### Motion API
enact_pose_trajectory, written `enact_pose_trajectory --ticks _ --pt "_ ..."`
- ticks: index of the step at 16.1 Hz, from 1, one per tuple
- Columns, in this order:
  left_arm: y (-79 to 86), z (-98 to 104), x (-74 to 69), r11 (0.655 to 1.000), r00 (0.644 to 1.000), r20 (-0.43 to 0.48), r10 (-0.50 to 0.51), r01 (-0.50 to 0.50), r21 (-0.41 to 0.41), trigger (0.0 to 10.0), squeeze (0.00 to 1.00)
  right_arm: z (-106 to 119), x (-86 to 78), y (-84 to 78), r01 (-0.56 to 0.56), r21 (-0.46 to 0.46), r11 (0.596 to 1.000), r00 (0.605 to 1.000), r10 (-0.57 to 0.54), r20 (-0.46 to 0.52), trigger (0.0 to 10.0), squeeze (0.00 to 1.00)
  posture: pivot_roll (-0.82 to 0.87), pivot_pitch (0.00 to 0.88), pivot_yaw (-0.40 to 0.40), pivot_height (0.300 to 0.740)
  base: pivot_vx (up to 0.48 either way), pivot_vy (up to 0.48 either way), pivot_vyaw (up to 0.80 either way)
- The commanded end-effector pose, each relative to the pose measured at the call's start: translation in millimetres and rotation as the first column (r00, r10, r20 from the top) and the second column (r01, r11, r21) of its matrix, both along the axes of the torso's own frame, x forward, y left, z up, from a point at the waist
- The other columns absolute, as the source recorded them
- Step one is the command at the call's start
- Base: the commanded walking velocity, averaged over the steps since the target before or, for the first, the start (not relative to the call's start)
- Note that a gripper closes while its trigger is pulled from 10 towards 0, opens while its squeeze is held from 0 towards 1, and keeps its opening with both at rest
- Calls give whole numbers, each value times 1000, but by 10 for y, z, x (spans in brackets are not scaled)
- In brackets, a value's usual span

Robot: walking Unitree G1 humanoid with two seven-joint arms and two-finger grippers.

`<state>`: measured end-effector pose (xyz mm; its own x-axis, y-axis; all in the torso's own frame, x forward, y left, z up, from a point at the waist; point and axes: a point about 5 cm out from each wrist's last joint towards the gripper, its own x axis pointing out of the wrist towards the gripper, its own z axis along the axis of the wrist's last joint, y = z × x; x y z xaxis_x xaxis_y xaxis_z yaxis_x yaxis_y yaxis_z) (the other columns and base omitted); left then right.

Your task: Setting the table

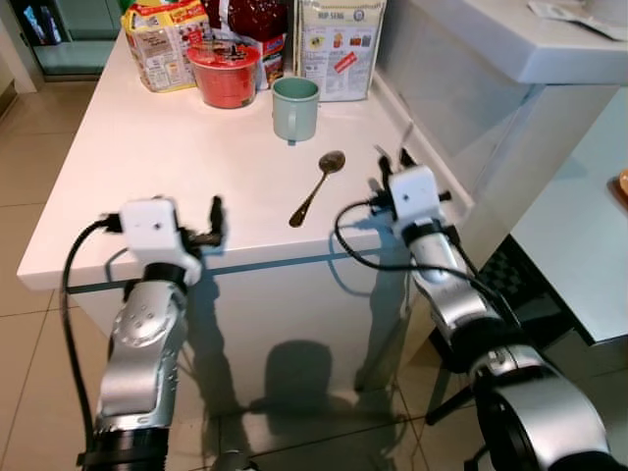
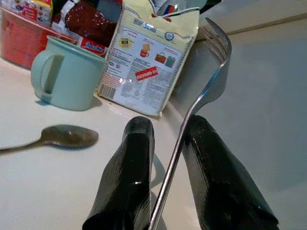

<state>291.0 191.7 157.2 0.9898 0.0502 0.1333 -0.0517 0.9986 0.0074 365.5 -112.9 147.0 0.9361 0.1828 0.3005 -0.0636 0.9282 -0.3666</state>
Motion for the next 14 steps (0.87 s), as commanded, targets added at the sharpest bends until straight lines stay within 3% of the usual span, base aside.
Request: enact_pose_trajectory --ticks 1,4,7,12,14 --pt "-25 48 1 1000 1000 22 -8 8 3 10000 0 -241 -63 -73 22 -45 999 995 -26 -95 0 0 225 57 -74 740 0 0 0" --pt "-142 204 1 998 994 99 -49 44 48 10000 0 -83 -86 85 -10 -9 1000 1000 10 2 0 0 223 43 -78 740 0 0 0" --pt "-270 362 -29 992 981 165 -99 83 97 10000 0 26 -102 97 -10 14 1000 998 9 61 0 0 225 36 -79 740 0 0 0" --pt "-258 242 -52 990 987 121 -108 95 107 10000 0 29 -128 68 9 15 1000 998 -10 65 0 0 224 31 -79 740 0 0 0" --pt "-221 163 -64 994 990 103 -95 90 58 10000 0 11 -133 41 18 10 1000 998 -18 59 0 0 221 35 -78 740 0 0 0"
